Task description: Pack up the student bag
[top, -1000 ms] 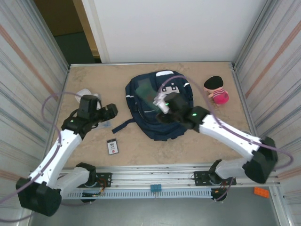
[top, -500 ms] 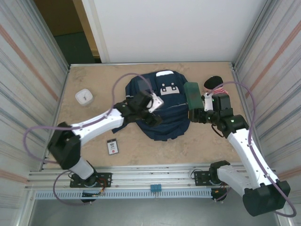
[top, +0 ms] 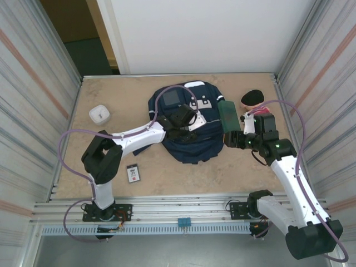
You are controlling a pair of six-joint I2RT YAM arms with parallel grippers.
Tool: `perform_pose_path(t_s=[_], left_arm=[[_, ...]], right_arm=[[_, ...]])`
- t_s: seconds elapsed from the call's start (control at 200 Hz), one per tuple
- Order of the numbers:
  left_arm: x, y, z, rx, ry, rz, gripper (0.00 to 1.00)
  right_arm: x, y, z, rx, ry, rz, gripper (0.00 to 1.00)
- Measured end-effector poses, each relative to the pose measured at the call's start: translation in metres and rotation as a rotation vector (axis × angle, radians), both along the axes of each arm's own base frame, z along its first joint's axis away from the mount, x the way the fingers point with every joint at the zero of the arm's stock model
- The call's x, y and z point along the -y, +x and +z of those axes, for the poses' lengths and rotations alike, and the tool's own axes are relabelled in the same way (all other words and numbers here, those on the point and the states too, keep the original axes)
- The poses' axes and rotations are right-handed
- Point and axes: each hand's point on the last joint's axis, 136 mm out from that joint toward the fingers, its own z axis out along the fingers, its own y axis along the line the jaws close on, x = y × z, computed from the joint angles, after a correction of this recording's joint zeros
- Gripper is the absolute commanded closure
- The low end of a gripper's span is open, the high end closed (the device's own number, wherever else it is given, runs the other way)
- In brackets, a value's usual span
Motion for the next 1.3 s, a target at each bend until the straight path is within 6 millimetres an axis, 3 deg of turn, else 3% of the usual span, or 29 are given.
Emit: perform_pose_path(t_s=[0.08,0.205,0.416,0.641,0.747,0.992,1.298], left_arm=[[-0.002,0.005,0.002,0.029,0.006,0.010,0.91],[-0.005,0.005,0.009,0.040,-0.025,0.025,1.00],[-0.023,-0.023,0.046,0.025,-0.145,0.075,1.00],[-0.027,-0.060,0.075,-0.013,-0.225,0.100,1.00],[-0.032,-0.059,0.082,-0.024,-0.252,0.135,1.00],[-0.042,-0.035,0.110,-0.011,-0.325,0.208,1.00],[-0.039,-0.034,0.118,-0.024,-0.359,0.201,1.00]], right_arm=[[-0.001,-0.001,0.000,-0.003,0.010,0.000,0.52],[0.001,-0.004,0.001,-0.004,0.017,-0.010,0.52],[0.003,-0.014,0.009,0.011,0.046,-0.029,0.52],[0.002,-0.031,0.007,-0.036,0.074,-0.028,0.52],[0.003,-0.046,0.003,-0.079,0.081,-0.033,0.52],[0.001,-0.084,-0.008,-0.219,0.103,-0.038,0.52],[-0.035,-0.110,-0.015,-0.295,0.060,0.133,0.54]])
